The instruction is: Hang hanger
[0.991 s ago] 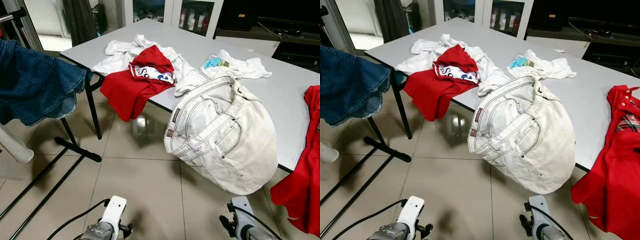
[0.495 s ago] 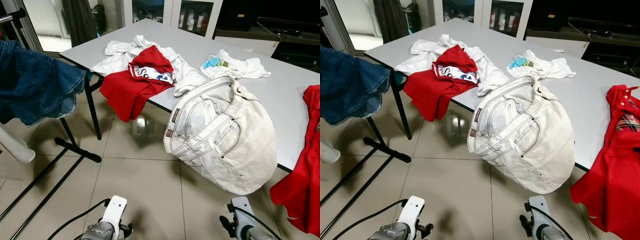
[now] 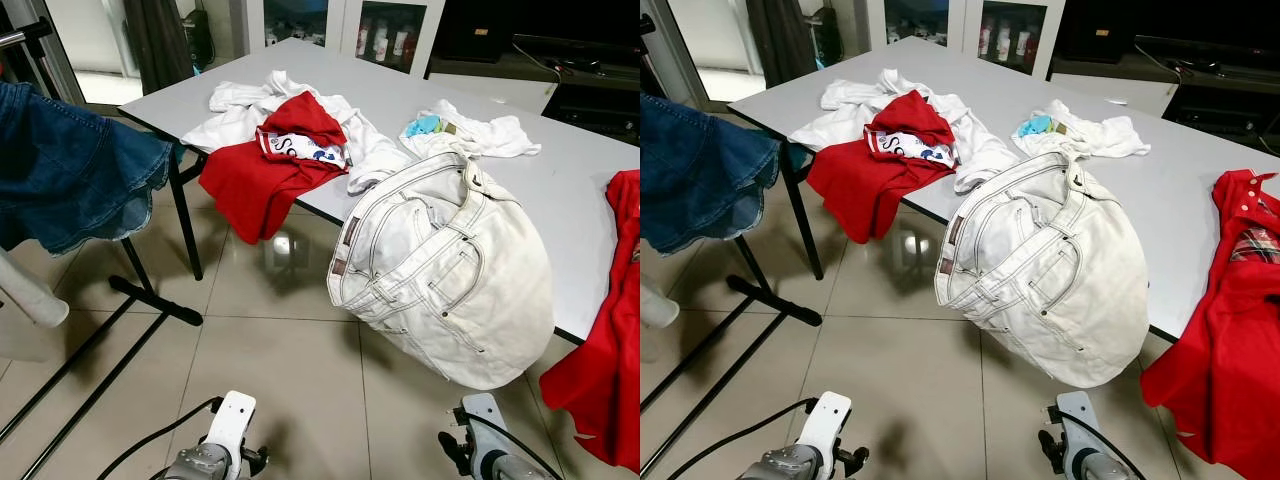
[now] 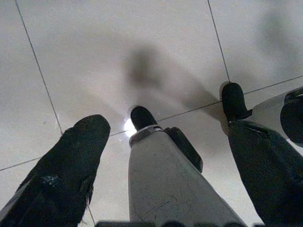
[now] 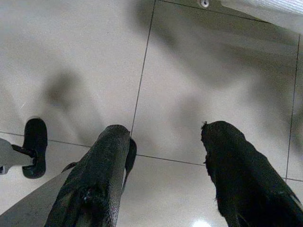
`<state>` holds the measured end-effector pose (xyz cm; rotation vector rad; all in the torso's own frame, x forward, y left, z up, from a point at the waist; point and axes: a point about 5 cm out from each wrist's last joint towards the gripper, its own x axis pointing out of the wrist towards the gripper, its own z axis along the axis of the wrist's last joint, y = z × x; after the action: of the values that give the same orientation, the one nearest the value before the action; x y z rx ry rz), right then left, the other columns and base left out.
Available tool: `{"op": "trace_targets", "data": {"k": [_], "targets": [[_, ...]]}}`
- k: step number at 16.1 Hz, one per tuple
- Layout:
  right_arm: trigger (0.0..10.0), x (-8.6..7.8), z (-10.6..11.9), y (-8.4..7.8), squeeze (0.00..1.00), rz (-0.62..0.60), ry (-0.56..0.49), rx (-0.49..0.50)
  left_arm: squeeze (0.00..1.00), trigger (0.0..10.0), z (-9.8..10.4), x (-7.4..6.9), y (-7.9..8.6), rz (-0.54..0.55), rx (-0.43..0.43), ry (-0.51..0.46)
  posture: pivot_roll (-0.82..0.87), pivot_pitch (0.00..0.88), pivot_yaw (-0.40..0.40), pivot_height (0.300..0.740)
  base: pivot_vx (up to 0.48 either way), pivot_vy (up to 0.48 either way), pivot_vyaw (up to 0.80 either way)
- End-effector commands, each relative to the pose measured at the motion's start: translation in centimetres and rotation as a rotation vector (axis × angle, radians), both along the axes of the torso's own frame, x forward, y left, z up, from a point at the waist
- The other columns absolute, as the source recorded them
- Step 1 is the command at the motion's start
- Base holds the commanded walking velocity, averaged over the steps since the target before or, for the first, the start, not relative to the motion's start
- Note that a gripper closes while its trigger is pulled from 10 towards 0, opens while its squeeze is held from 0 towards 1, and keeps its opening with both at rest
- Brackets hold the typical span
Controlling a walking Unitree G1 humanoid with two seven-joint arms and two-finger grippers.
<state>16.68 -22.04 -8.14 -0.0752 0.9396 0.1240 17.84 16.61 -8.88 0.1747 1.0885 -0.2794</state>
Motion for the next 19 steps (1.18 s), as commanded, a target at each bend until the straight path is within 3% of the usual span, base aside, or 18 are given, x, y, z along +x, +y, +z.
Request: {"op": "trace_targets", "data": {"k": [1, 19], "targets": [[10.0, -0.1, 0.1, -0.6, 0.0, 0.001, 0.011, -0.017, 0.0, 10.0, 0.0, -0.1, -0.2, -0.019, 0.002, 0.003, -0.11, 0.0, -0.03, 0.74, 0.0, 0.0, 0.0], [10.0, -0.1, -0.2, 0.6, 0.0, 0.01, 0.01, -0.006, 0.0, 10.0, 0.2, 0.4, 0.3, -0.031, 0.018, -0.006, -0.13, 0.0, -0.006, 0.74, 0.0, 0.0, 0.0]]}}
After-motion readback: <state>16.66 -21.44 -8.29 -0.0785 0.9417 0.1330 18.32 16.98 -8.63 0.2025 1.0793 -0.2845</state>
